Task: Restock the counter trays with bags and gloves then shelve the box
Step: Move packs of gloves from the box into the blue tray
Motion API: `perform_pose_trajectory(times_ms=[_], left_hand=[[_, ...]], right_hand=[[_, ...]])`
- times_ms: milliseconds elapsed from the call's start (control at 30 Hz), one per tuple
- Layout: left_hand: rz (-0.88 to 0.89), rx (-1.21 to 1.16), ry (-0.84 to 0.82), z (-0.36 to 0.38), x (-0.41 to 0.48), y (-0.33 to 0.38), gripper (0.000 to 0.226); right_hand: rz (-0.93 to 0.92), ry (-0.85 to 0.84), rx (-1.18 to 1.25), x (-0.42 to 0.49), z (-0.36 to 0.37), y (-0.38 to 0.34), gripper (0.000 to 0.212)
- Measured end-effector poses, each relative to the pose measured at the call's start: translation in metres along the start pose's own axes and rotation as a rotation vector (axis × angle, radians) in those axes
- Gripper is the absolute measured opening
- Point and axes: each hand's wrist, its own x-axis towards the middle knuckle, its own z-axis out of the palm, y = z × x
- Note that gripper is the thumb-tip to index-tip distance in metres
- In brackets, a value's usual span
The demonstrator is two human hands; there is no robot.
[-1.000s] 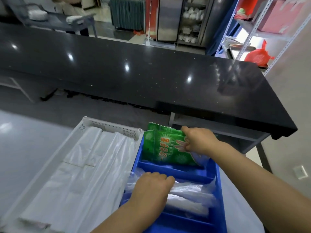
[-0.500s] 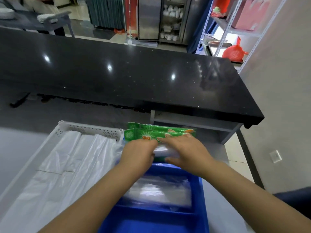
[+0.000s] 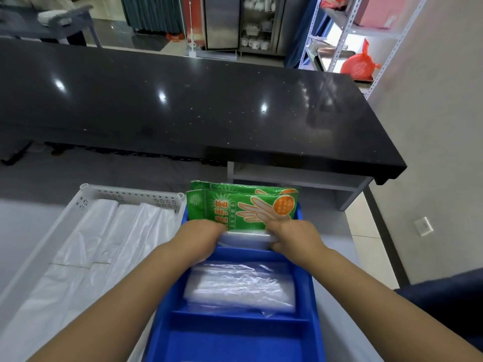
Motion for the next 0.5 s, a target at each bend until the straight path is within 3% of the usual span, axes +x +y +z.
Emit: perform_pose_trajectory(times_ms=[67, 133, 333, 500], left_hand=[[-0.022, -0.03, -0.042, -0.003, 0.005, -0.002, 0.031], [-0.031, -0.036, -0.052, -0.008, 0.004, -0.005, 0.033], [-0.032, -0.002, 0.16, -0.021, -0.008, -0.006, 0.033], [-0.014, -0.001, 0.202, -0.011, -0.009, -0.01, 0.021]], right_hand=[[0.0, 0.041, -0.01, 0.001, -0.003, 0.004, 0.055], [-0.009, 0.084, -0.004, -0.002, -0.006, 0.005, 0.055], [-0.016, 0.323, 0.026, -0.009, -0.001, 0.001, 0.015], [-0.004, 0.172, 0.102, -0.001, 0.008, -0.009, 0.008]])
